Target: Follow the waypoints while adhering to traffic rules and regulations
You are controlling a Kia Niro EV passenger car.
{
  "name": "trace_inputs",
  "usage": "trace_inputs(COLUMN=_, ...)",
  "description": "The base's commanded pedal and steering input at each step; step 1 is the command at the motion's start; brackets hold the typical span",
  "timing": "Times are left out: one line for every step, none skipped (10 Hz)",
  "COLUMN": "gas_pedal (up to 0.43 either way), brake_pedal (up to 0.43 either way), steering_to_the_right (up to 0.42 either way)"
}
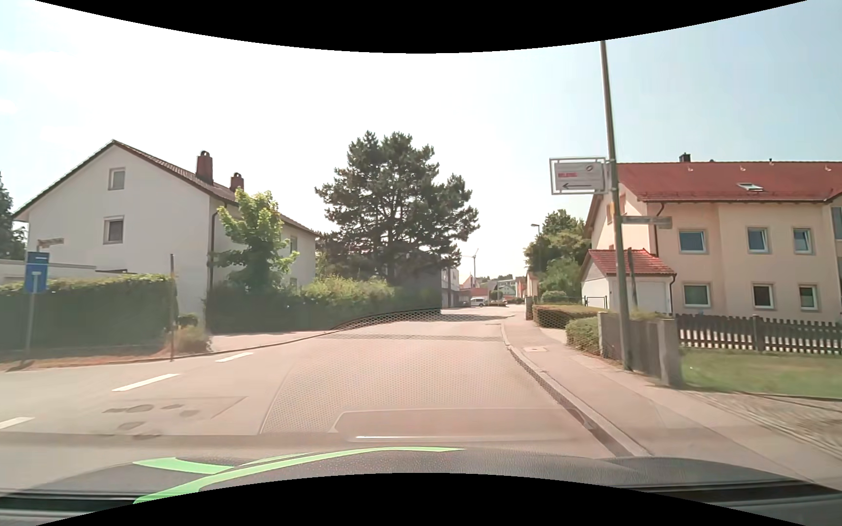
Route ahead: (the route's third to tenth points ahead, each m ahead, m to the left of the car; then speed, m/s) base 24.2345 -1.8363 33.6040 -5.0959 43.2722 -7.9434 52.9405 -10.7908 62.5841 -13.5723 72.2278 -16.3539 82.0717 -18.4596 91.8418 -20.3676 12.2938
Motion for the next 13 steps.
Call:
trace_inputs(gas_pedal=0.079, brake_pedal=0.000, steering_to_the_right=0.033)
trace_inputs(gas_pedal=0.079, brake_pedal=0.000, steering_to_the_right=0.035)
trace_inputs(gas_pedal=0.079, brake_pedal=0.000, steering_to_the_right=0.038)
trace_inputs(gas_pedal=0.079, brake_pedal=0.000, steering_to_the_right=0.041)
trace_inputs(gas_pedal=0.079, brake_pedal=0.000, steering_to_the_right=0.042)
trace_inputs(gas_pedal=0.079, brake_pedal=0.000, steering_to_the_right=0.043)
trace_inputs(gas_pedal=0.079, brake_pedal=0.000, steering_to_the_right=0.043)
trace_inputs(gas_pedal=0.079, brake_pedal=0.000, steering_to_the_right=0.043)
trace_inputs(gas_pedal=0.079, brake_pedal=0.000, steering_to_the_right=0.043)
trace_inputs(gas_pedal=0.079, brake_pedal=0.000, steering_to_the_right=0.044)
trace_inputs(gas_pedal=0.079, brake_pedal=0.000, steering_to_the_right=0.045)
trace_inputs(gas_pedal=0.079, brake_pedal=0.000, steering_to_the_right=0.046)
trace_inputs(gas_pedal=0.079, brake_pedal=0.000, steering_to_the_right=0.046)
